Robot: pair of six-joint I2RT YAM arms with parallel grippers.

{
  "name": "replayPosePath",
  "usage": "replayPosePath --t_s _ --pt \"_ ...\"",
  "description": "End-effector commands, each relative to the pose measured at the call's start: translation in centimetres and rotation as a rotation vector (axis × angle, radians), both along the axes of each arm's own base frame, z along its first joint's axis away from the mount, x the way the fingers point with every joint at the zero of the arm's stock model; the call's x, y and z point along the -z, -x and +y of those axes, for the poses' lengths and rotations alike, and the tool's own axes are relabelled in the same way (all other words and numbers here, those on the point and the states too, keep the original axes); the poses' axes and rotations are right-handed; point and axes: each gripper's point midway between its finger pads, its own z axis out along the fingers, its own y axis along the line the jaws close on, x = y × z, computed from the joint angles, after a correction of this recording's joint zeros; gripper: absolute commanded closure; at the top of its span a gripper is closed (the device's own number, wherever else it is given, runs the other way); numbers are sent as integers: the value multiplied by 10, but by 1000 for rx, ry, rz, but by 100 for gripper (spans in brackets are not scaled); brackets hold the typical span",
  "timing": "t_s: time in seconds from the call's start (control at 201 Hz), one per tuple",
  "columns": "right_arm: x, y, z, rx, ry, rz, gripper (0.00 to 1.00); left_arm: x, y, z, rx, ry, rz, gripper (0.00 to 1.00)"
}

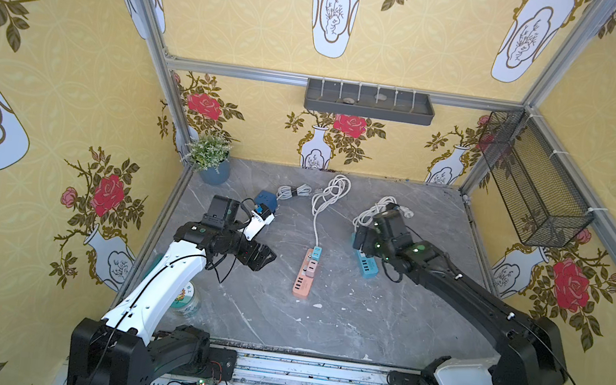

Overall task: Pull the plug off the socket
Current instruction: Adjust the socket at the center of the board.

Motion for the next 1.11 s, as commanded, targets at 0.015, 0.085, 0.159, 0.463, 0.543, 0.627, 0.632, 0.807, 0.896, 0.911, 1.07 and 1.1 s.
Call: replayPosePath --t_s 0.015,0.085,0.159,0.463,0.543,0.627,0.632,0.807,0.896,0.911,1.07,1.1 --pt "10 24 19 -39 174 33 2 -5 -10 9 -45 -39 -66 0" --pt "24 30 40 -75 181 81 2 -6 -16 17 -94 -71 -99 0" --pt "37 35 59 -98 146 132 2 -4 -17 22 -118 -85 -101 0" --pt "26 45 82 -149 -142 201 2 -1 -20 25 -144 -98 -100 0" --pt "21 51 82 -156 -141 227 2 0 -19 24 -141 -88 -99 0" --pt "25 61 87 -165 -139 261 2 1 -18 21 -133 -72 -91 1" --pt "25 61 88 -167 -139 261 2 1 -17 21 -132 -70 -91 1" --pt "41 76 111 -171 -113 298 2 -1 -15 17 -112 -48 -97 1" --pt "50 75 117 -162 -97 311 3 -2 -14 17 -112 -47 -102 2" --pt "51 74 118 -158 -96 312 3 -3 -14 17 -112 -46 -104 1" --pt "66 68 114 -115 -41 324 8 -1 -13 17 -110 -49 -101 1" --pt "68 67 114 -113 -38 326 10 -1 -13 17 -110 -48 -100 1"
